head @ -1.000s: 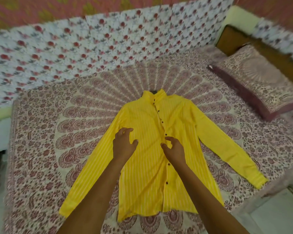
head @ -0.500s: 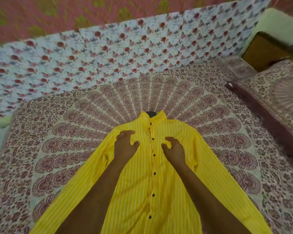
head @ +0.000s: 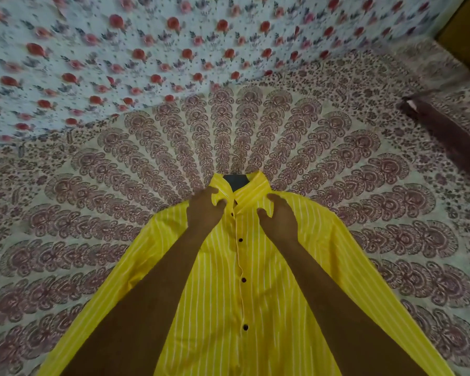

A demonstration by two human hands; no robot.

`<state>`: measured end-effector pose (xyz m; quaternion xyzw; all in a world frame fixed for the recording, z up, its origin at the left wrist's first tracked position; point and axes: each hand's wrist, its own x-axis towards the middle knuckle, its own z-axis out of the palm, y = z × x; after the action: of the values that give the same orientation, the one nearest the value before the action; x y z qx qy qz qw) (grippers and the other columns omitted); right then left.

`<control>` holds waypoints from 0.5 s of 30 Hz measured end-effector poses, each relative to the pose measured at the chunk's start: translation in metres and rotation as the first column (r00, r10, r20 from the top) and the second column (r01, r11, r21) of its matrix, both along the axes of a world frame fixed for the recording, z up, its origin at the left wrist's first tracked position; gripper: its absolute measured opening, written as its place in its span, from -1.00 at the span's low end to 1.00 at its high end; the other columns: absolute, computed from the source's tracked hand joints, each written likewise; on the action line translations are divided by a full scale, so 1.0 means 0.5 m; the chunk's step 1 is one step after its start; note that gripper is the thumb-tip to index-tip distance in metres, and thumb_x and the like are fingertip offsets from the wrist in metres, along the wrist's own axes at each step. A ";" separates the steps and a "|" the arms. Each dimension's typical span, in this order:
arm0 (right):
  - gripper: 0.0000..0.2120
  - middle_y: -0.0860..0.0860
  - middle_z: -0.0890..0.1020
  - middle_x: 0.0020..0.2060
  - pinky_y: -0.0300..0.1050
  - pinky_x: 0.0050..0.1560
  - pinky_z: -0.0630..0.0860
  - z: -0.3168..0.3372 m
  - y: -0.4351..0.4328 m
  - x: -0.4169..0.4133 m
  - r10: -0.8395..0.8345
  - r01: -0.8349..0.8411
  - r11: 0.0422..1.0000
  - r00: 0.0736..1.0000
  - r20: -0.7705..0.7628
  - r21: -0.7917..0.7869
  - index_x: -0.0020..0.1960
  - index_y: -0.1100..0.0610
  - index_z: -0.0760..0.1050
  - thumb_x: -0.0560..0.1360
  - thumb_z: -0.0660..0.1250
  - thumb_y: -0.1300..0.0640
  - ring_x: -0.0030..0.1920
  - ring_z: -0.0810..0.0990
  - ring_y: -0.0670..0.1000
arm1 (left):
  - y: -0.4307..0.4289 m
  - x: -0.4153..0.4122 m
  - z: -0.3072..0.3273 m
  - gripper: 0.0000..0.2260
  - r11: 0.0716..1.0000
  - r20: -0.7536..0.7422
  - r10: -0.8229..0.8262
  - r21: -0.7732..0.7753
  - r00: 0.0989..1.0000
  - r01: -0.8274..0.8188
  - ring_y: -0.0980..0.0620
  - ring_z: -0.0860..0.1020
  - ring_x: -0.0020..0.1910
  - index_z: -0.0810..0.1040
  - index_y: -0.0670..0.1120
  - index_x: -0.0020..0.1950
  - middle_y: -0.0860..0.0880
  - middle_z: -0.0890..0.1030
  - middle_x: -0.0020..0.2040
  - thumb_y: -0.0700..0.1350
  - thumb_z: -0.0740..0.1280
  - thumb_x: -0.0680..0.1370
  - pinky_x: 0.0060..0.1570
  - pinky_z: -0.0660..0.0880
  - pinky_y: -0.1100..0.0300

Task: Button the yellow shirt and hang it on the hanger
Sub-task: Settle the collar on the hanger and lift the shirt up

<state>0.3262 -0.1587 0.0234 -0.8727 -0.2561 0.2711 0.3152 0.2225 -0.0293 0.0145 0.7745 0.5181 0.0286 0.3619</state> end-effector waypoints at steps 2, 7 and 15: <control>-0.47 0.16 0.38 0.37 0.00 0.28 0.30 -0.050 0.035 0.034 -0.002 0.003 1.000 1.000 0.019 -0.015 0.43 0.22 0.20 0.53 0.26 0.12 0.37 0.33 0.16 | 0.046 0.036 -0.052 -0.59 0.999 -0.085 -0.021 0.026 0.996 0.023 -0.20 0.34 0.35 0.39 -0.16 0.34 -0.22 0.40 0.34 -0.09 0.31 0.52 0.31 0.27 -0.02; -0.49 0.15 0.40 0.36 0.00 0.28 0.32 -0.130 0.069 0.094 -0.040 0.040 0.999 0.999 -0.023 -0.011 0.43 0.20 0.22 0.52 0.25 0.16 0.35 0.37 0.15 | 0.111 0.063 -0.144 -0.45 0.994 -0.300 -0.107 -0.004 0.948 0.110 -0.27 0.32 0.36 0.19 -0.11 0.47 -0.23 0.31 0.40 -0.13 0.28 0.51 0.30 0.30 -0.07; -0.65 0.16 0.58 0.17 0.07 0.23 0.37 -0.140 0.075 0.079 -0.180 0.182 0.983 0.982 -0.062 0.023 0.28 0.18 0.40 0.58 0.15 0.02 0.20 0.51 0.20 | 0.131 0.040 -0.130 -0.51 0.979 -0.215 -0.194 0.023 0.957 0.204 -0.19 0.48 0.21 0.46 -0.15 0.27 -0.19 0.54 0.21 -0.06 0.44 0.38 0.14 0.44 -0.02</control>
<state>0.3659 -0.1212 -0.0465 -0.8792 -0.1701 0.2637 0.3585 0.2426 0.0362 -0.0505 0.8292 0.4723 -0.0789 0.2884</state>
